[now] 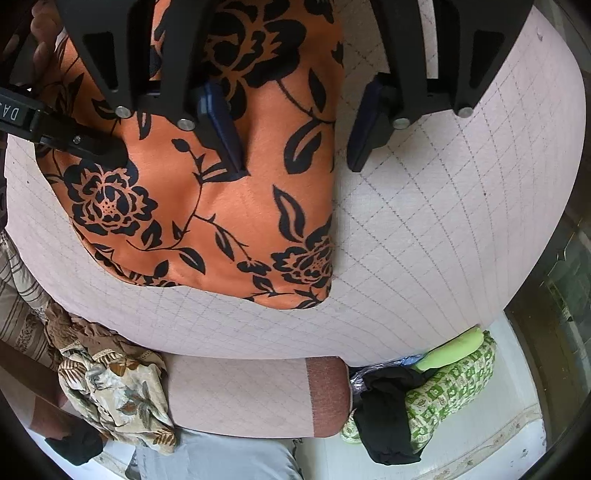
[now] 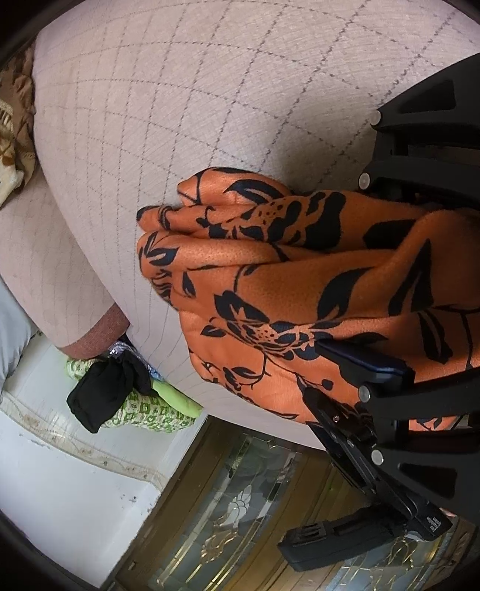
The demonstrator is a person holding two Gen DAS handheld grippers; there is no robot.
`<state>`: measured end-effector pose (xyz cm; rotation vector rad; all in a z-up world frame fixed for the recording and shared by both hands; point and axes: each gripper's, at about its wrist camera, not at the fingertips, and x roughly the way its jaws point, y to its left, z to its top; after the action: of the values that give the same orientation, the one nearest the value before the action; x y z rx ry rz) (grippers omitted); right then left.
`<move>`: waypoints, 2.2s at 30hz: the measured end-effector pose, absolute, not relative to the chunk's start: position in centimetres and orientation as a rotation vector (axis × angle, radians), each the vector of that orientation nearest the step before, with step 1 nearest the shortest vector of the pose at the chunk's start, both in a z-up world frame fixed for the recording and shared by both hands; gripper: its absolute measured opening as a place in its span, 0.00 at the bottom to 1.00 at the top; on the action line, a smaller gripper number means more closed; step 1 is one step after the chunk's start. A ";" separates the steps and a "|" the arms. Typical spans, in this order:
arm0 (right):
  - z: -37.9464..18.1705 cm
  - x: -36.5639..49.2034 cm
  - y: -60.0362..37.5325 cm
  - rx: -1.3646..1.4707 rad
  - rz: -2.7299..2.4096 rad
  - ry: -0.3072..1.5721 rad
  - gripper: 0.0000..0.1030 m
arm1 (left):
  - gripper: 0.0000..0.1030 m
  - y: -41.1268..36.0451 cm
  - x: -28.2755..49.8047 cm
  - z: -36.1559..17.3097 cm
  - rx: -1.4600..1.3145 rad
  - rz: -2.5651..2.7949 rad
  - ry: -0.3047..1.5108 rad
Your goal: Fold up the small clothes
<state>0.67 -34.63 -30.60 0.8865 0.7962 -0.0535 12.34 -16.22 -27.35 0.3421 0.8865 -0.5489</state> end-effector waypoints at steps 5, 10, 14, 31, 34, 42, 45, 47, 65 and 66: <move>-30.5 0.2 -34.3 0.873 -0.066 0.798 0.60 | 0.62 -15.0 12.0 -27.5 0.317 -0.549 0.896; -30.5 -0.7 -33.8 0.878 -0.079 0.795 0.60 | 0.63 -14.1 11.3 -27.4 0.303 -0.542 0.896; -30.5 -1.4 -33.3 0.871 -0.090 0.797 0.61 | 0.65 -13.2 10.9 -27.5 0.284 -0.533 0.903; -24.3 -5.6 -33.7 0.615 -0.198 0.832 0.62 | 0.81 -8.7 12.4 -26.1 0.125 -0.538 0.945; -21.6 -5.0 -34.8 0.599 -0.156 0.746 0.62 | 0.81 -9.1 13.9 -23.9 0.074 -0.536 0.864; -22.0 3.8 -35.3 0.644 -0.029 0.734 0.44 | 0.81 -16.3 18.4 -25.3 0.129 -0.545 0.905; -25.4 7.0 -36.6 0.705 -0.071 0.817 0.44 | 0.81 -18.4 19.1 -27.5 0.234 -0.530 0.962; -28.7 8.5 -37.8 0.754 -0.115 0.877 0.37 | 0.82 -19.0 19.8 -29.7 0.263 -0.533 1.046; -26.5 -1.2 -31.6 0.619 -0.031 0.857 0.37 | 0.88 -12.7 11.0 -28.4 0.275 -0.480 0.968; -27.4 -1.4 -31.3 0.625 -0.036 0.894 0.37 | 0.90 -12.4 10.4 -29.0 0.283 -0.470 0.964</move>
<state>-1.42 -31.31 -27.45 0.6250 0.8936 -0.0361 10.44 -12.45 -28.99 0.2827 0.9640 -0.4699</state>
